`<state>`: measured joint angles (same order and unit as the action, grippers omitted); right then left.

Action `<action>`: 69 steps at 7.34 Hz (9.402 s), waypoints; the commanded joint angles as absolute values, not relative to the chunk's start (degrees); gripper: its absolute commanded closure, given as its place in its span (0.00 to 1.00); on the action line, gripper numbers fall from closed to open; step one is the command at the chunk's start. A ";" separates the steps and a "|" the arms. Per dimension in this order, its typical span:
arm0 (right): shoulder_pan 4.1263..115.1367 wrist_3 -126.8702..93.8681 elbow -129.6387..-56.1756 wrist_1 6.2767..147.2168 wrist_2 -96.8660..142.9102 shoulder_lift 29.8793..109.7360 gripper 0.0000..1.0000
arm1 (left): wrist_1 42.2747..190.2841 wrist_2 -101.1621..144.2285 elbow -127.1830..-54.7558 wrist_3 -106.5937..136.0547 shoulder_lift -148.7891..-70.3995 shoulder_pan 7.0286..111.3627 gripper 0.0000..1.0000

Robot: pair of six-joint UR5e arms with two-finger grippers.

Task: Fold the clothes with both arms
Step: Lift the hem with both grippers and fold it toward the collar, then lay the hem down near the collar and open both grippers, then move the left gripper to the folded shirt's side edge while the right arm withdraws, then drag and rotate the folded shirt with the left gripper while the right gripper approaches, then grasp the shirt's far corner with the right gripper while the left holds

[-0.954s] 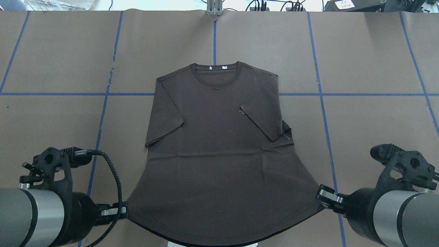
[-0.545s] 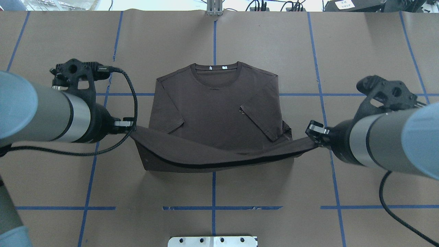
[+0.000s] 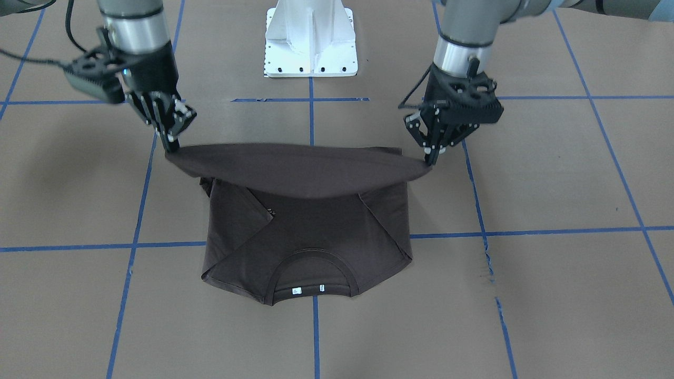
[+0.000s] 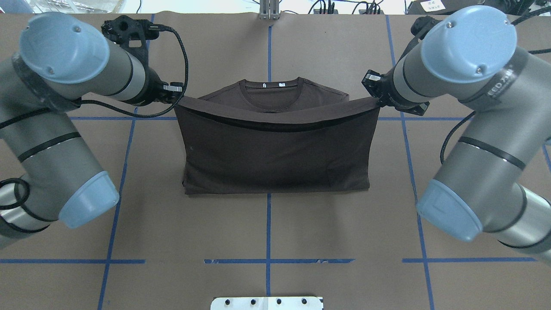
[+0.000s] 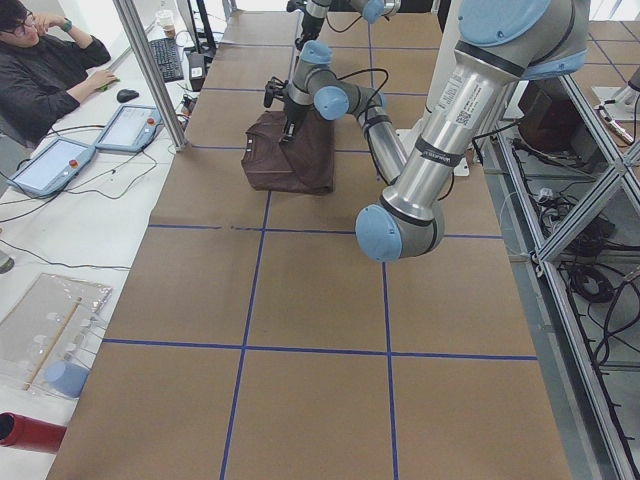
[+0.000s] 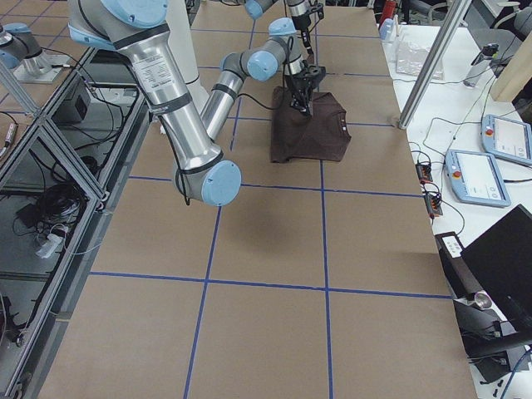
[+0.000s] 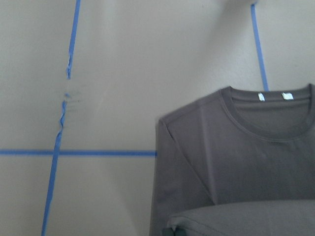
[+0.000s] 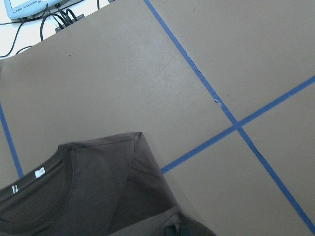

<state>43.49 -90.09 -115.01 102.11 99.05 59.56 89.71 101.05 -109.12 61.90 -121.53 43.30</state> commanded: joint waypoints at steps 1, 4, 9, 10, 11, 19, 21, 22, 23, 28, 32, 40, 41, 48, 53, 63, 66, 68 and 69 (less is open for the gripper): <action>45.35 -88.77 -97.11 89.87 99.41 54.34 1.00 | 100.49 100.99 -96.29 60.38 -124.10 44.73 1.00; 45.26 -88.51 -79.68 75.27 98.88 51.86 1.00 | 108.80 100.63 -82.22 60.21 -128.13 44.65 1.00; 45.18 -86.58 -75.15 72.16 98.53 52.03 0.51 | 117.95 100.46 -71.28 57.84 -130.17 44.12 0.70; 44.39 -83.44 -75.23 72.16 95.39 51.60 0.01 | 118.04 100.46 -71.63 54.96 -129.73 44.21 0.01; 45.08 -80.89 -75.76 72.07 95.71 51.59 0.00 | 119.08 100.46 -73.28 52.76 -128.94 44.30 0.00; 51.42 -66.88 -82.53 66.18 108.72 58.36 0.00 | 127.35 99.85 -96.59 74.34 -107.75 31.30 0.48; 51.42 -66.88 -82.53 66.18 108.63 58.53 0.00 | 127.35 98.88 -98.86 75.93 -105.57 28.84 0.48; 51.42 -66.88 -82.53 66.18 108.72 58.54 0.00 | 127.35 98.70 -100.62 76.37 -104.16 27.70 0.48; 51.42 -66.88 -82.53 66.18 108.72 58.54 0.00 | 127.35 98.70 -100.81 77.07 -103.72 27.16 0.48; 51.42 -66.88 -82.53 66.09 108.72 58.89 0.00 | 127.27 96.68 -100.46 79.80 -104.15 25.58 1.00; 51.42 -67.32 -82.79 66.09 108.54 58.98 0.00 | 127.27 96.50 -101.59 78.58 -103.19 26.19 1.00; 51.33 -68.29 -84.19 66.62 108.37 58.98 0.00 | 128.22 96.07 -65.21 50.71 -125.26 51.22 1.00; 51.33 -68.38 -85.16 66.97 108.37 59.06 0.00 | 132.15 94.24 -57.30 49.76 -130.03 51.94 1.00; 43.25 -77.42 -79.76 66.71 102.67 48.55 0.10 | 137.02 100.89 -61.57 39.46 -126.58 54.23 0.00; 36.84 -81.65 -61.63 66.27 94.15 33.85 0.42 | 137.11 100.90 -63.55 40.17 -125.24 53.88 0.00; 32.96 -81.12 -57.66 66.27 88.51 33.93 0.48 | 137.20 100.90 -64.25 41.75 -124.37 53.26 0.00; 32.96 -81.12 -57.31 66.18 88.07 33.75 0.90 | 137.20 100.90 -64.34 41.84 -124.19 53.26 0.00; 33.05 -81.47 -57.22 66.27 87.89 33.66 1.00 | 137.20 100.90 -64.34 41.84 -124.19 53.26 0.00; 33.05 -81.65 -57.22 66.27 87.89 33.58 1.00 | 137.20 100.90 -64.34 41.84 -124.19 53.26 0.00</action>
